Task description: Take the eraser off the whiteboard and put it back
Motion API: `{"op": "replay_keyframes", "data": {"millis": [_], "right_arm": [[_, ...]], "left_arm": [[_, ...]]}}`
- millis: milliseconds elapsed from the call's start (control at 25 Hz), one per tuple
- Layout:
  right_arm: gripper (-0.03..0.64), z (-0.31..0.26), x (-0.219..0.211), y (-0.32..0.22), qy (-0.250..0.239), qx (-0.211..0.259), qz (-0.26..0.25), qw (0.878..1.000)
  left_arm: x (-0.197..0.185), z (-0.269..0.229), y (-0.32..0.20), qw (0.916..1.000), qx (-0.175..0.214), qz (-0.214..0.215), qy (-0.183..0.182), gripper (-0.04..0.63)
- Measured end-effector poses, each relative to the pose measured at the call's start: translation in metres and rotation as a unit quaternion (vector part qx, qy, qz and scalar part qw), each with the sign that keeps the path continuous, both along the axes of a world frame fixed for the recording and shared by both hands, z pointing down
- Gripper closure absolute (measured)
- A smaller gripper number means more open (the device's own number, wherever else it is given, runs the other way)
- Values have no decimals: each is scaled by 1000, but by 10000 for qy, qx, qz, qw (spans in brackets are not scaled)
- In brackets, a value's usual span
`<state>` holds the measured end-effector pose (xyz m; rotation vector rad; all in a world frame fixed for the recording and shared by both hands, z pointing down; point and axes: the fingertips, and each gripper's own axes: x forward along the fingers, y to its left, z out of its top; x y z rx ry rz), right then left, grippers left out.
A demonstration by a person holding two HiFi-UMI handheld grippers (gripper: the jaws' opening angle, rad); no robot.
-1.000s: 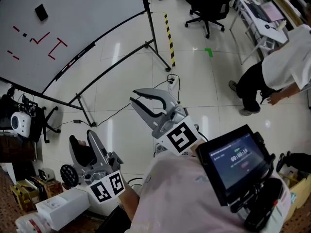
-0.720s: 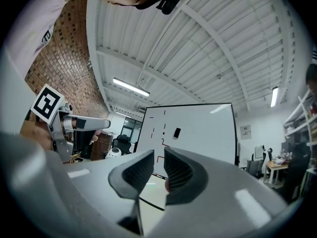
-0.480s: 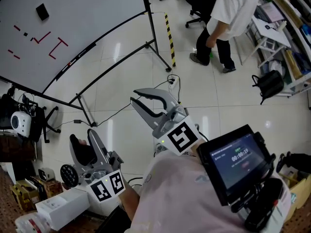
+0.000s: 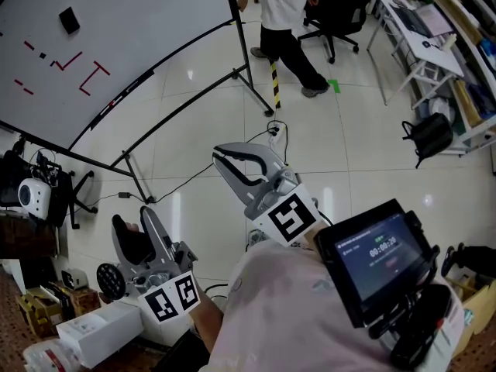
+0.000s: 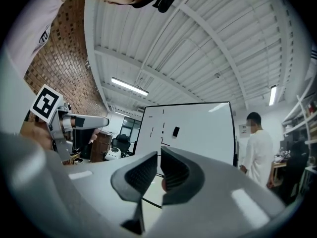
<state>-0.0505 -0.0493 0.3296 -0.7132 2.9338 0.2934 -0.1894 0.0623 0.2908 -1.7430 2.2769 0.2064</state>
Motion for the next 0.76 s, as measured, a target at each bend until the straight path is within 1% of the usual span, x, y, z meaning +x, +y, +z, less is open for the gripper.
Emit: {"op": "replay_keyframes", "data": {"millis": [240,760], "right_arm": [[589,1,-1,3,0,22,-68,10000],[589,1,2,3,-7,-25,-7,10000]], "left_arm": [[0,2,1,10000,-2,-13,4,341],[2,2,3,10000,-19,-13,11,341]]}}
